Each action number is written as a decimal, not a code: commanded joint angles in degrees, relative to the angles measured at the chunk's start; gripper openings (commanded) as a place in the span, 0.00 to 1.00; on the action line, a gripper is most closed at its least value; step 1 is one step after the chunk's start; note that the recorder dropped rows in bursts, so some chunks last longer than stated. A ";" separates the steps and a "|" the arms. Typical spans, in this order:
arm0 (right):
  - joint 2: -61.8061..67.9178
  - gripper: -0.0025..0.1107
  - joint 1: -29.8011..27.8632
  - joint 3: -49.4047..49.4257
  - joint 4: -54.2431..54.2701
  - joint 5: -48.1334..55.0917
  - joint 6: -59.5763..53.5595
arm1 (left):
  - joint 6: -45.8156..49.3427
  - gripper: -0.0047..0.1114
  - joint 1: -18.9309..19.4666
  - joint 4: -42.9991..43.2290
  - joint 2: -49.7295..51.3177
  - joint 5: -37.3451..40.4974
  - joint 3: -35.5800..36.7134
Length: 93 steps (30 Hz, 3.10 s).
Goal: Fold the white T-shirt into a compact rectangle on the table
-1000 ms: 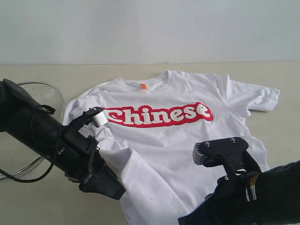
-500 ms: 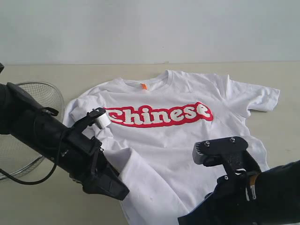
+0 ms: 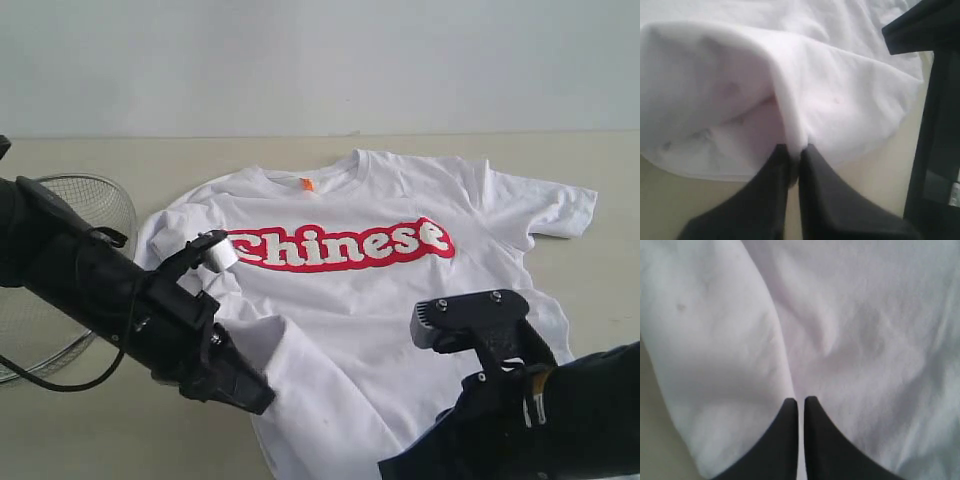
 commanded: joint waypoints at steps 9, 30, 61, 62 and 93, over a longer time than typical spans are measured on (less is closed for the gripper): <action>0.05 0.02 -0.18 0.35 0.14 -0.85 -0.19 | -11.26 0.08 -0.32 -0.74 -1.06 8.53 -0.07; 0.05 0.02 -0.18 0.35 0.14 -0.73 -0.42 | -15.87 0.08 0.58 4.49 -1.32 8.40 3.18; 0.05 0.02 -0.18 0.35 0.14 -0.40 -1.29 | -20.68 0.55 4.87 11.45 -1.70 11.12 2.04; 0.05 0.02 -0.18 0.35 0.14 -0.25 -1.29 | -21.00 0.55 5.53 12.42 -1.70 10.58 2.04; 0.05 0.02 -0.18 0.35 0.14 -1.27 -1.54 | 21.24 0.65 6.38 6.34 -1.34 5.75 6.18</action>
